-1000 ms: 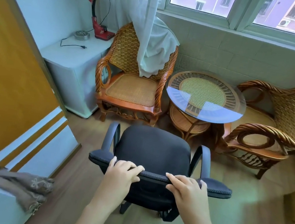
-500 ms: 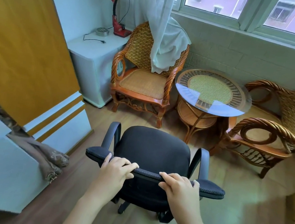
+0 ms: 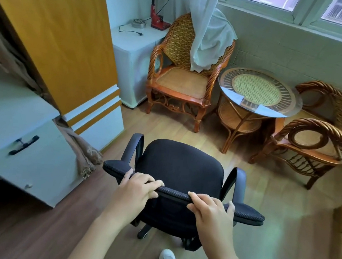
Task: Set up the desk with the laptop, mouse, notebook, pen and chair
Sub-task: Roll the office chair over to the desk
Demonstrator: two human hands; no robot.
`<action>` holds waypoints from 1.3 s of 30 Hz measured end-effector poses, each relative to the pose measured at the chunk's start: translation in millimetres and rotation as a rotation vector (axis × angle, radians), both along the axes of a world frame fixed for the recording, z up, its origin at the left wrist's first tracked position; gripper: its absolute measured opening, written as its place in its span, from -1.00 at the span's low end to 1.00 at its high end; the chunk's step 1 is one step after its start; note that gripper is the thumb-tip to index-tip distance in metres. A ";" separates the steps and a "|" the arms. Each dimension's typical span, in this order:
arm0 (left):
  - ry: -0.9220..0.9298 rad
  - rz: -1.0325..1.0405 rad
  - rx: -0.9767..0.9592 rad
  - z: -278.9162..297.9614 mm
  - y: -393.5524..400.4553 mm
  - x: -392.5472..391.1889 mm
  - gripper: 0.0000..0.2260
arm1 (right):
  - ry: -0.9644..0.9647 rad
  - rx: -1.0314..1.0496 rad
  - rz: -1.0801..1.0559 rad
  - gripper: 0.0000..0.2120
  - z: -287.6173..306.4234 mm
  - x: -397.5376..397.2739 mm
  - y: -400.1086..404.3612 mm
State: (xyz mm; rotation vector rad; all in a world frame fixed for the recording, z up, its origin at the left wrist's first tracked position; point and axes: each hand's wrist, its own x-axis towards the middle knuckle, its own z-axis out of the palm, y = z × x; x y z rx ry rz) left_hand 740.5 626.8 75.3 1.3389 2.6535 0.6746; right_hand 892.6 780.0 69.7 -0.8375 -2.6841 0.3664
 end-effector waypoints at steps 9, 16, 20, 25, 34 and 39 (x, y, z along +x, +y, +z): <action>0.008 0.108 0.023 3.4 -115.6 55.5 -0.76 | 0.010 0.083 0.132 -0.69 -2.8 38.2 -98.7; 0.015 0.263 0.034 1.9 -194.3 108.3 -0.74 | 0.019 0.143 0.281 -0.76 -4.3 65.0 -159.5; 0.039 0.368 0.033 3.1 -235.1 143.5 -0.73 | 0.015 0.158 0.380 -0.78 -4.3 80.4 -191.5; 0.056 0.495 0.046 -3.1 -282.8 192.5 -0.73 | -0.001 0.125 0.483 -0.70 -5.4 103.5 -229.2; 0.094 0.707 0.012 3.2 -351.6 271.6 -0.75 | 0.047 0.105 0.743 -0.74 0.4 130.1 -280.7; 0.169 0.818 -0.022 13.3 -373.9 303.3 -0.66 | 0.041 0.078 0.847 -0.67 3.1 132.8 -304.2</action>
